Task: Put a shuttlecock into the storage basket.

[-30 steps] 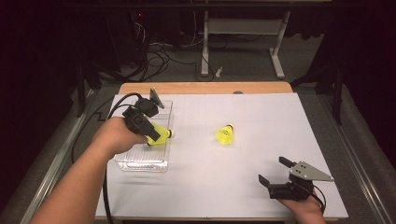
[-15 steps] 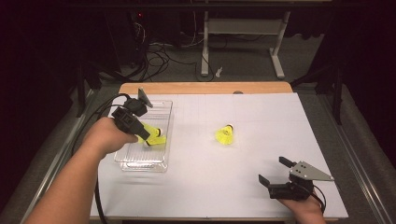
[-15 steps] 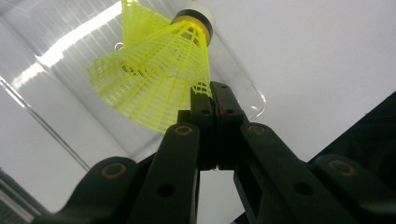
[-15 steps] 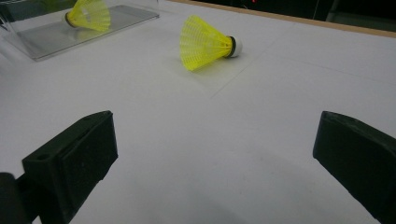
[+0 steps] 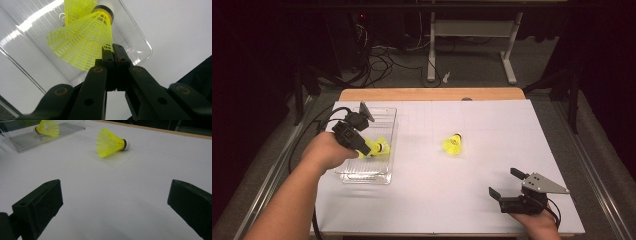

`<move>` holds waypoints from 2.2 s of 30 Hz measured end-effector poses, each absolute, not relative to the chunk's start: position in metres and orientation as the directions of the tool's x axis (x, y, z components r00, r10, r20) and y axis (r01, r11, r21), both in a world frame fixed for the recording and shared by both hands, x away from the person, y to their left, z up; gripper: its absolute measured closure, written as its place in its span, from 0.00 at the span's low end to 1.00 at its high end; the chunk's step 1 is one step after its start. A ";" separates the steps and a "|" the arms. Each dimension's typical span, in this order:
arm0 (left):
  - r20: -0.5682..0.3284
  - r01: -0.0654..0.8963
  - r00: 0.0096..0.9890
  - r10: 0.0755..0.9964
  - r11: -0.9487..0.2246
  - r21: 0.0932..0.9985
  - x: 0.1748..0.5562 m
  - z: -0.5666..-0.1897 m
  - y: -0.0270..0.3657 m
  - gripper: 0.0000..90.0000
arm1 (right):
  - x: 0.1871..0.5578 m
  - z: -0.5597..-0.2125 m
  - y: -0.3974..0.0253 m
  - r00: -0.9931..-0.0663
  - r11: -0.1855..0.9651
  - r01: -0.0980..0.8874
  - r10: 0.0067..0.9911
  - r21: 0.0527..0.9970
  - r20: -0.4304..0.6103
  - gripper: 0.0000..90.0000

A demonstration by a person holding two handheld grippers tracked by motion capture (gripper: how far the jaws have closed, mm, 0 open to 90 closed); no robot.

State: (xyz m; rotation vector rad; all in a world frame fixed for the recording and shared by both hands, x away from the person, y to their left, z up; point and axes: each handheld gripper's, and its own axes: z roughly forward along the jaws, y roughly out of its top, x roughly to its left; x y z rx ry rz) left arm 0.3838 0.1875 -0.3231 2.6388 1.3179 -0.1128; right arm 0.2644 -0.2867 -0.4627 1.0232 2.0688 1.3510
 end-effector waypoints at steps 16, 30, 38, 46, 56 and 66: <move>-0.144 0.792 0.610 0.779 -0.599 0.112 0.385 -0.341 0.172 0.99 | 0.264 -0.463 -0.286 -0.618 0.242 0.334 0.786 0.911 0.018 0.01; -0.138 0.796 0.606 0.784 -0.595 0.116 0.387 -0.352 0.165 0.99 | 0.265 -0.463 -0.286 -0.620 0.242 0.336 0.785 0.910 0.020 0.01; -0.130 0.799 0.601 0.789 -0.588 0.125 0.387 -0.355 0.163 0.99 | 0.265 -0.463 -0.286 -0.620 0.243 0.336 0.785 0.910 0.019 0.01; -0.138 0.799 0.601 0.787 -0.591 0.111 0.388 -0.364 0.160 0.99 | 0.265 -0.463 -0.286 -0.621 0.244 0.335 0.783 0.910 0.019 0.01; -0.152 0.800 0.600 0.785 -0.591 0.105 0.387 -0.372 0.158 0.98 | 0.265 -0.463 -0.286 -0.623 0.244 0.336 0.782 0.910 0.020 0.01; -0.150 0.794 0.608 0.779 -0.600 0.102 0.387 -0.377 0.153 0.98 | 0.265 -0.463 -0.286 -0.624 0.246 0.334 0.781 0.910 0.018 0.01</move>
